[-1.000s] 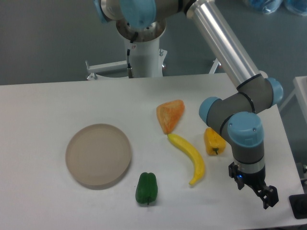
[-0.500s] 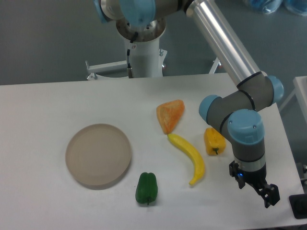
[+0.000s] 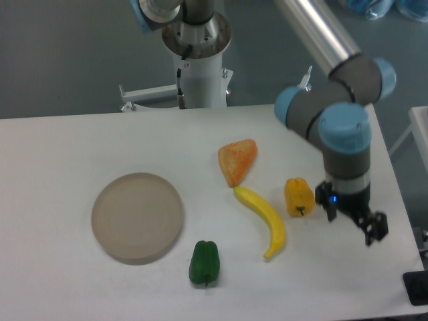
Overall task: Pick up the yellow pepper from the table
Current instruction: 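Raise the open gripper and move it above the yellow pepper, then lower the open gripper around the yellow pepper and close it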
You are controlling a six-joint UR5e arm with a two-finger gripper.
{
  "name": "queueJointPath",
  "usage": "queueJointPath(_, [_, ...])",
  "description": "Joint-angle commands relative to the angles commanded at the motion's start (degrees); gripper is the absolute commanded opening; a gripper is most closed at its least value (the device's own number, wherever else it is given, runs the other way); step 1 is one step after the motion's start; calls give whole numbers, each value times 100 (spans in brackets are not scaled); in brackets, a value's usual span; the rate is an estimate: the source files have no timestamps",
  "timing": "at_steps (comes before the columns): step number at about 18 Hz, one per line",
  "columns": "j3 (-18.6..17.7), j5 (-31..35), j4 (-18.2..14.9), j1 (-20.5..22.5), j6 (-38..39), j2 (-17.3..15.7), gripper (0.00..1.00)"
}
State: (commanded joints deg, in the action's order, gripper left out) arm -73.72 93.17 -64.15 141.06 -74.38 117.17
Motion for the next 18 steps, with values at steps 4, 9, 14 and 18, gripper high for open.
queueJointPath(4, [-519, -228, -27, 237, 1054, -291, 100])
queueJointPath(9, [-1064, -1449, 104, 581, 2347, -362, 100])
queueJointPath(14, [-1618, -1494, 964, 537, 2955, -344, 100])
queueJointPath(18, [-1970, -1503, 1265, 511, 2982, -309, 100])
